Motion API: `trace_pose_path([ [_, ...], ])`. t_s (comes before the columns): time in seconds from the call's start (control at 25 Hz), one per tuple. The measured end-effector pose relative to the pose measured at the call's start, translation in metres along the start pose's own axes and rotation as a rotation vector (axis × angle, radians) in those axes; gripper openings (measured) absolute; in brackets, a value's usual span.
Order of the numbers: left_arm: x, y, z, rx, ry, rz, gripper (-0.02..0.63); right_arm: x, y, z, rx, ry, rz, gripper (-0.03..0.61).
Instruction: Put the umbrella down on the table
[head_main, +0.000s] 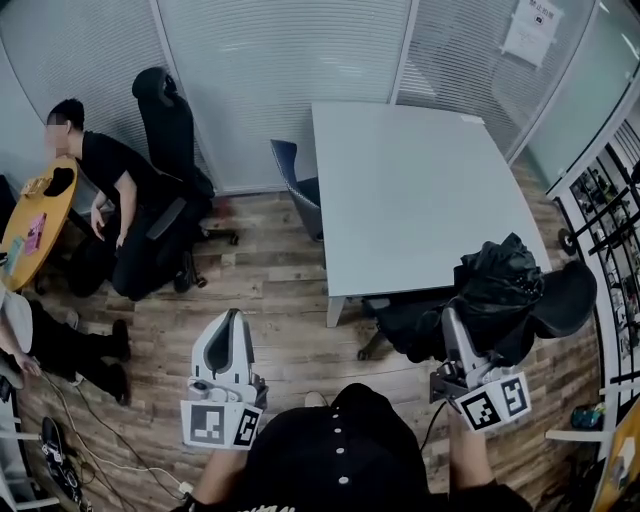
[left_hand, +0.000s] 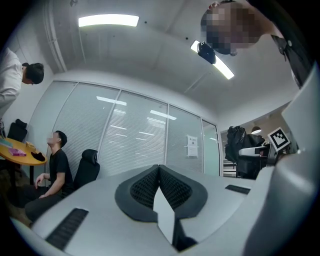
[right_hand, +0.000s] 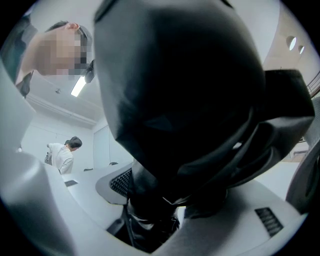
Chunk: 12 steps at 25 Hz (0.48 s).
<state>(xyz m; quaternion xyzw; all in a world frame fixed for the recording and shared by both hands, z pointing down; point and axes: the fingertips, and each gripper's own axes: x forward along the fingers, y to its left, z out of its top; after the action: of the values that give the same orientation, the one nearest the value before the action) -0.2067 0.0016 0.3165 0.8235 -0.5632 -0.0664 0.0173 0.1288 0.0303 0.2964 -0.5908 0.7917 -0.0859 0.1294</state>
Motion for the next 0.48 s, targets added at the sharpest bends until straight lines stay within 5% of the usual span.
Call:
trace_pose_path([
  [0.48, -0.0049, -0.0079, -0.0088, 0.004, 0.025, 0.003, 0.015, -0.0024, -0.0086, -0.0053, 0.015, -0.002, -0.005, 0.288],
])
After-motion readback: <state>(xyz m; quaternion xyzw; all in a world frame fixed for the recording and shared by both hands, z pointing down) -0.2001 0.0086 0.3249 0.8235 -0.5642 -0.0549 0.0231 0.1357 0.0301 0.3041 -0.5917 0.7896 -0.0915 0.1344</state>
